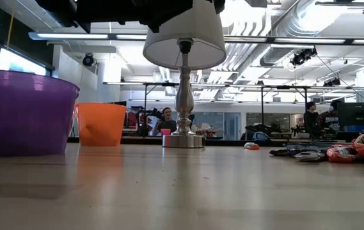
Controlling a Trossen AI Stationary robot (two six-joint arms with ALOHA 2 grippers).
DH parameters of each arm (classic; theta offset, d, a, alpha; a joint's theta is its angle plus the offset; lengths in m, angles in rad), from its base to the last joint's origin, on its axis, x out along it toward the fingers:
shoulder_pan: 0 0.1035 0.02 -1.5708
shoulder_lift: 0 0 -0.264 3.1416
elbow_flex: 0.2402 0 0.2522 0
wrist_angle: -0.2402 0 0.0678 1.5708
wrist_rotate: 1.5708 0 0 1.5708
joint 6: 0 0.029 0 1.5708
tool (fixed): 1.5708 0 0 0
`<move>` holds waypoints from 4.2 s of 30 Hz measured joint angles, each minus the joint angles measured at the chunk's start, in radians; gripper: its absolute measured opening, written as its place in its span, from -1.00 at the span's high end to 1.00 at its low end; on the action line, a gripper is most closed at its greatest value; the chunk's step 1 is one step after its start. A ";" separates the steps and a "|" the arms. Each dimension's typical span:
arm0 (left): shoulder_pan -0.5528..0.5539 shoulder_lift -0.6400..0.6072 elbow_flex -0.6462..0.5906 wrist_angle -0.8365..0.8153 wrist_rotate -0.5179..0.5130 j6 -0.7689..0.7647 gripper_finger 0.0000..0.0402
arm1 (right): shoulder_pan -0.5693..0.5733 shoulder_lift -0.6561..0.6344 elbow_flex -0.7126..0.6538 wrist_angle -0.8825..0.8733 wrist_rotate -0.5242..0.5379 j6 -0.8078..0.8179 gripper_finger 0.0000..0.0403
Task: Sort candy
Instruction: Put the brown chocolate into the purple bucket, then put the white chocolate into the orange bucket
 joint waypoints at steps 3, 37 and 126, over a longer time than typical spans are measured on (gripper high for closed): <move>0.000 0.000 0.000 0.000 0.000 0.000 0.90 | 0.000 0.000 0.000 0.000 0.000 0.000 0.98; -0.001 -0.206 0.002 -0.406 -0.160 -0.061 1.00 | 0.065 -0.199 0.001 -0.373 0.119 0.180 0.25; 0.190 -0.423 0.083 -1.283 -0.220 -0.306 0.65 | -0.286 -0.216 -0.208 -1.051 -0.240 0.856 0.25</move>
